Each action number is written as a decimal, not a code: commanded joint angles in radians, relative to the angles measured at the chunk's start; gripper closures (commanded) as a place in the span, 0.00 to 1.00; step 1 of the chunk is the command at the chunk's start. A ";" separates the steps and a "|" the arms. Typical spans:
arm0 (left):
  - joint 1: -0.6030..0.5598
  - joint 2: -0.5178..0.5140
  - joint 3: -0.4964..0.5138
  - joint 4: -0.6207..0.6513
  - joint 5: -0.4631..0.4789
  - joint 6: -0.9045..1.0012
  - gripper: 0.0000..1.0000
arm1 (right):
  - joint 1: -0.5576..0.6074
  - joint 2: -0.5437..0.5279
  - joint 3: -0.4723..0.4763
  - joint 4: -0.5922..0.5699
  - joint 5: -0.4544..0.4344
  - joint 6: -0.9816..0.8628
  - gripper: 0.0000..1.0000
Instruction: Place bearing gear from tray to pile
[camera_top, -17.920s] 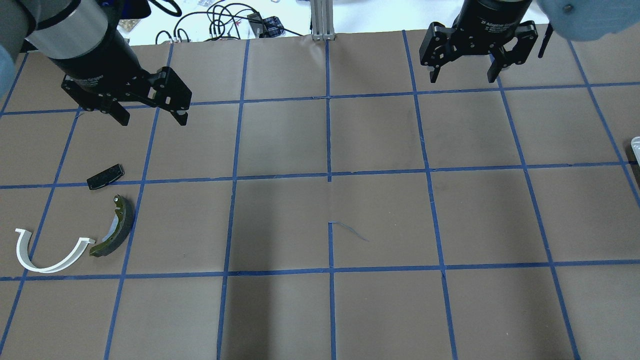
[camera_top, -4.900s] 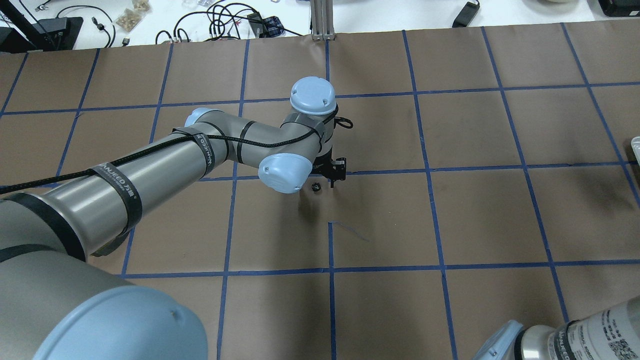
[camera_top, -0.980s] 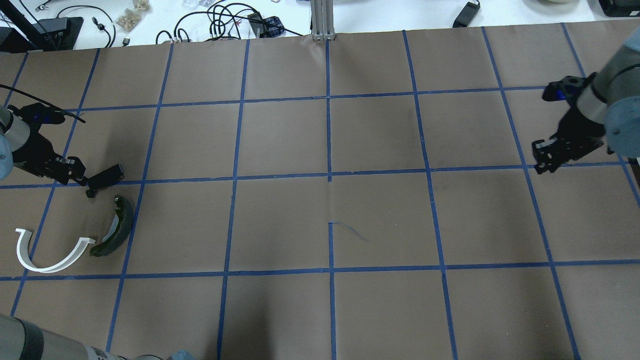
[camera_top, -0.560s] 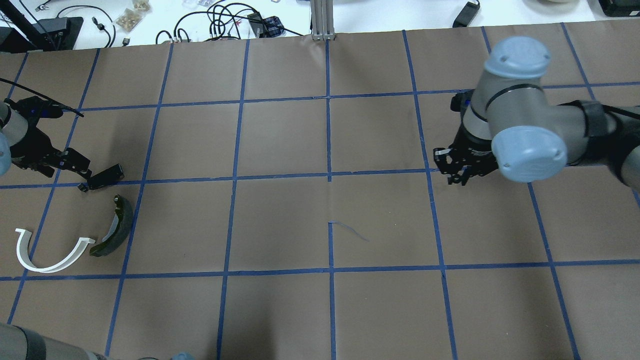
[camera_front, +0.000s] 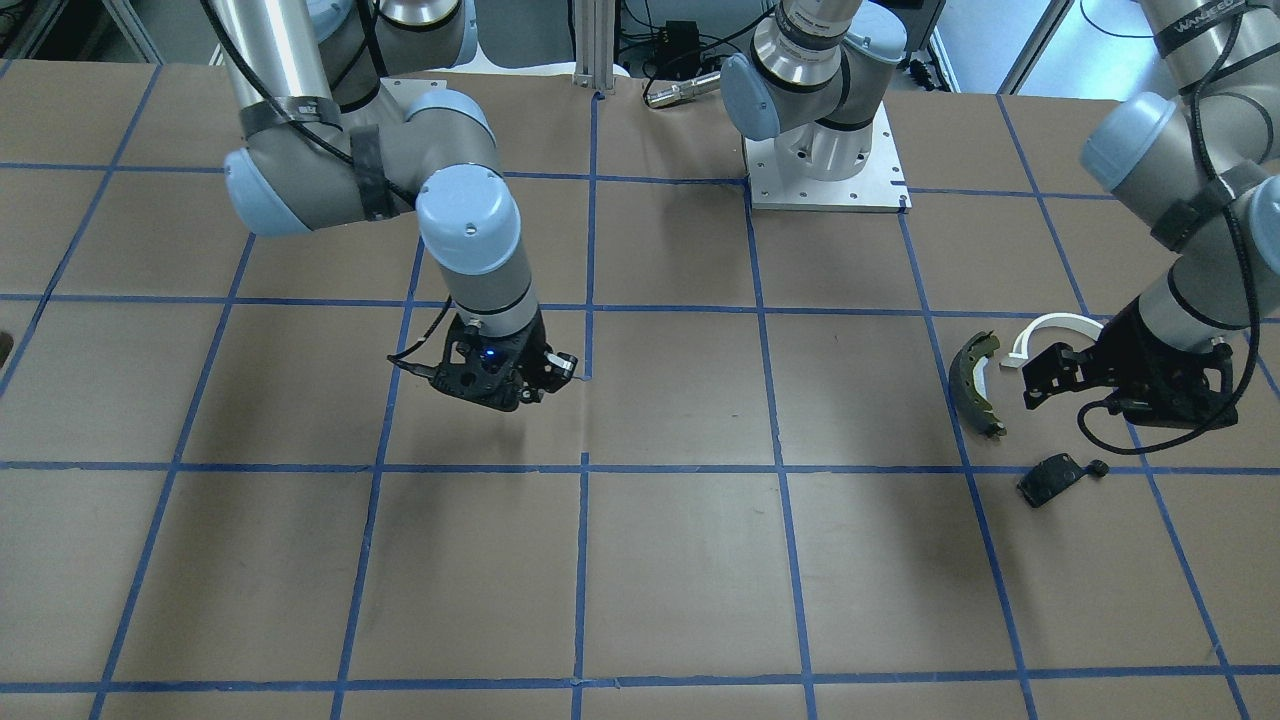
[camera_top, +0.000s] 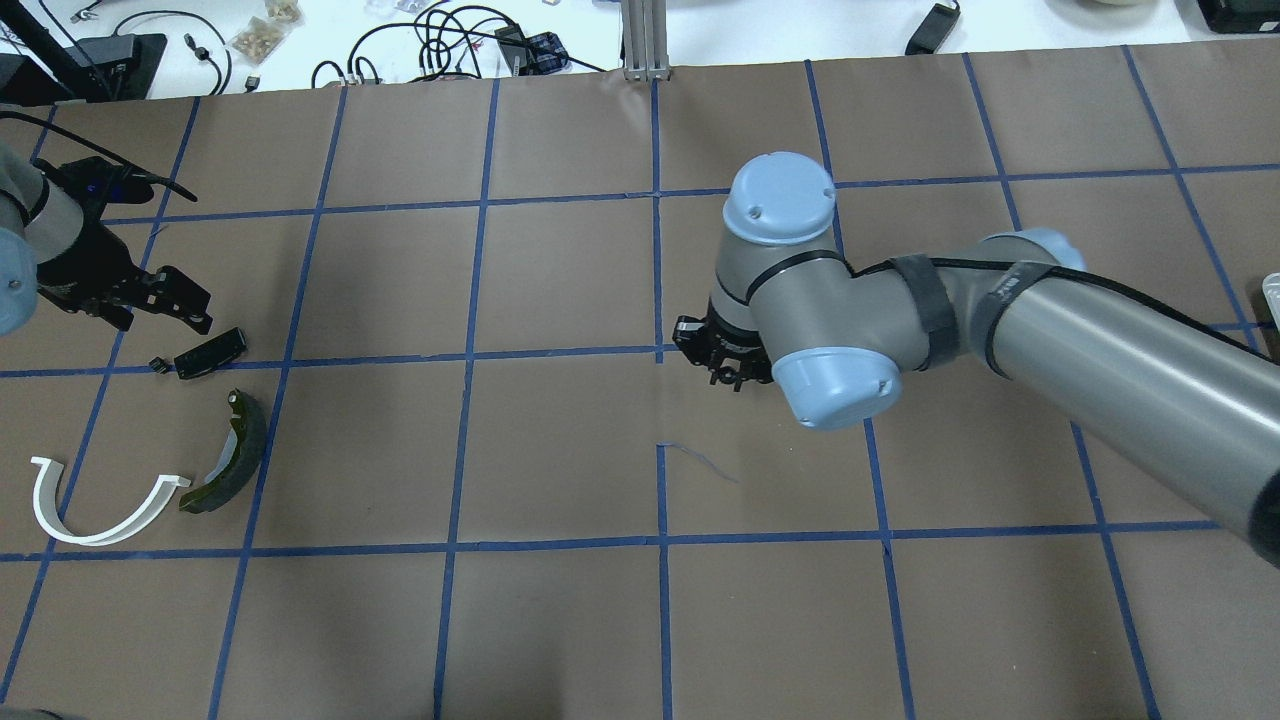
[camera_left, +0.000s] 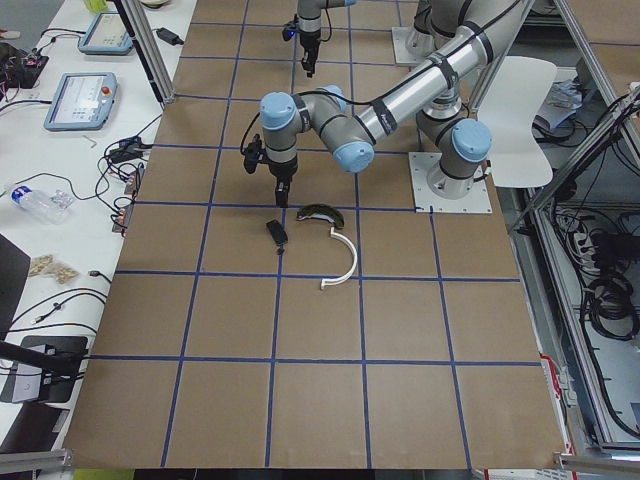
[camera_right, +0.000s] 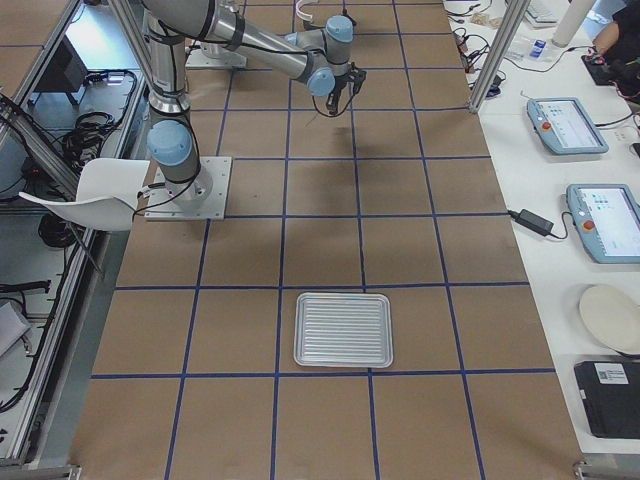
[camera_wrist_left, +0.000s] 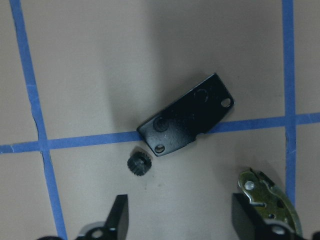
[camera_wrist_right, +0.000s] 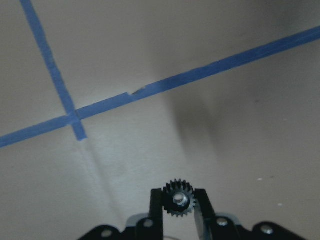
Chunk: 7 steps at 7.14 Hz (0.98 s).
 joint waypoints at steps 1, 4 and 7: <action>-0.080 0.011 -0.010 -0.011 0.003 -0.115 0.00 | 0.074 0.093 -0.061 -0.069 0.055 0.117 0.86; -0.170 0.014 -0.012 -0.011 0.009 -0.183 0.00 | 0.079 0.109 -0.095 -0.054 0.044 0.055 0.00; -0.358 -0.014 -0.013 -0.009 0.006 -0.455 0.00 | -0.049 0.016 -0.171 0.104 -0.039 -0.199 0.00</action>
